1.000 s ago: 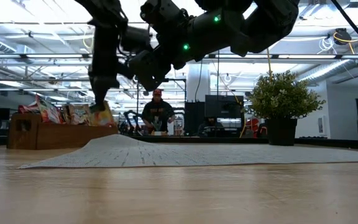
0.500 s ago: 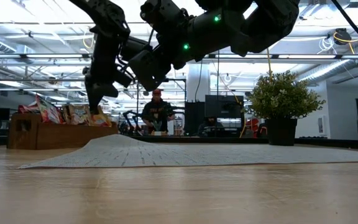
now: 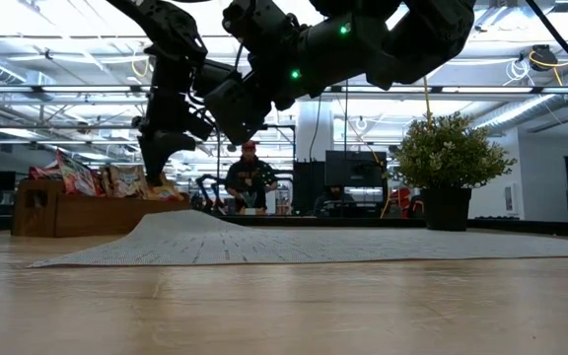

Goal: Pick & Place Tea
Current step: Put the yellow tea bag into the right section of the wooden organizer, then return to Home Position

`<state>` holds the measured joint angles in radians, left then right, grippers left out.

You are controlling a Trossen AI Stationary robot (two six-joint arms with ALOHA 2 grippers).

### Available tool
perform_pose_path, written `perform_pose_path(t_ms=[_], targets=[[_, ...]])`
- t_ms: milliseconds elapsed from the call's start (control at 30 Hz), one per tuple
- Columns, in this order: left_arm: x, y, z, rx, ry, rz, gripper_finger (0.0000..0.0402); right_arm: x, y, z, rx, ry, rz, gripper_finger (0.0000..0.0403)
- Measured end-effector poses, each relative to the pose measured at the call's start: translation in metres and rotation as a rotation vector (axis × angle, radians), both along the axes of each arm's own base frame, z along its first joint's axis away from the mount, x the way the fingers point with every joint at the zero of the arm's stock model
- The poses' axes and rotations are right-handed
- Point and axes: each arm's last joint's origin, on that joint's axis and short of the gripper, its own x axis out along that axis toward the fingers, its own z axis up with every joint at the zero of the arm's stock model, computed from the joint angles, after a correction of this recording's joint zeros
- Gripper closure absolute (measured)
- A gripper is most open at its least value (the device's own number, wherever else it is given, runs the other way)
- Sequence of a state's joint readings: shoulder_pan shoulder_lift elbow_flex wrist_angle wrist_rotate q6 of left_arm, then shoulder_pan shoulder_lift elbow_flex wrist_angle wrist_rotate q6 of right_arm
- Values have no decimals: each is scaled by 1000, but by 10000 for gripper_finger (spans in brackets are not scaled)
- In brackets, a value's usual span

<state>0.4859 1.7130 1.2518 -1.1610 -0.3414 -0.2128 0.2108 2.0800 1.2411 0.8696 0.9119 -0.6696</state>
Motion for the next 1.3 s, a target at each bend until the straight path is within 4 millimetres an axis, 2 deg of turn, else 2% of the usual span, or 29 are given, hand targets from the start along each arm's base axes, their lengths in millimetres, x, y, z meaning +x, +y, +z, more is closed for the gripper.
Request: perform_pose_path(t_ms=[367, 567, 733, 867, 967, 1067, 1133, 1233, 1300], targets=[[-9, -1, 3, 47, 123, -31, 332, 0, 0, -1, -5, 13, 0, 275], [-14, -10, 23, 69, 53, -68, 326, 0, 0, -3, 19, 9, -1, 275], [-25, -36, 74, 191, -221, -175, 325, -1, 0, -2, 61, -5, 25, 275], [-43, -65, 119, 231, -523, -286, 325, -4, 2, 9, 173, 11, 150, 275], [-61, -90, 136, 225, -809, -446, 325, -18, 2, 23, 281, 66, 268, 275], [-74, -115, 120, 208, -1105, -716, 325, -51, -5, 37, 373, 62, 355, 275], [-84, -127, 91, 177, -1219, -867, 325, -83, -11, 44, 408, 12, 366, 275], [-102, -138, 46, 160, -1342, -925, 325, -142, -23, 48, 474, -137, 384, 281], [-114, -144, 21, 157, -1421, -920, 325, -178, -30, 43, 498, -229, 401, 286]])
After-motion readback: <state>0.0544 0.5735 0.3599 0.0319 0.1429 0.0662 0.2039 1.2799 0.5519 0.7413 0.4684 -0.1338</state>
